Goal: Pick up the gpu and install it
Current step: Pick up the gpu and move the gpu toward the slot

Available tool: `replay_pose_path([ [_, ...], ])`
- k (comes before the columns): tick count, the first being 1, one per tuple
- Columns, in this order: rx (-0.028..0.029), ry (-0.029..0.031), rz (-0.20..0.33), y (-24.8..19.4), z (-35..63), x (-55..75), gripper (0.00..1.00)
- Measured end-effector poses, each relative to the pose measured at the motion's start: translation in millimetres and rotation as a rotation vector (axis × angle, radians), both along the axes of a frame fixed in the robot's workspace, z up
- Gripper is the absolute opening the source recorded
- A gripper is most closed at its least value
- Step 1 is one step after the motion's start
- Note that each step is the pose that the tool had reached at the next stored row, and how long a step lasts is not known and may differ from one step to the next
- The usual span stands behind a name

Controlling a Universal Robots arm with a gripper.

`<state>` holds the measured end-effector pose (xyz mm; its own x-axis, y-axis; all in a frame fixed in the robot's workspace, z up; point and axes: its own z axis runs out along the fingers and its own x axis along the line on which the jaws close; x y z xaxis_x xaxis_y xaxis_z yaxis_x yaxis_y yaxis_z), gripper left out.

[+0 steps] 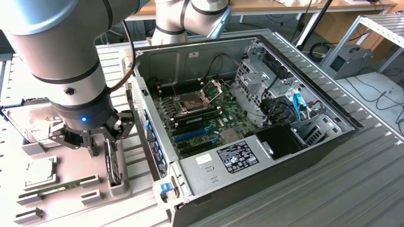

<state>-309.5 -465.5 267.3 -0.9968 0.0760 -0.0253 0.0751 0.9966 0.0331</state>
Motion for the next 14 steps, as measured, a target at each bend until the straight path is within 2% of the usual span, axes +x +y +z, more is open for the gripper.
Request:
replay_pose_path([
  [14,-0.0010,-0.0001,0.000,0.1,-17.8,0.8,0.42],
])
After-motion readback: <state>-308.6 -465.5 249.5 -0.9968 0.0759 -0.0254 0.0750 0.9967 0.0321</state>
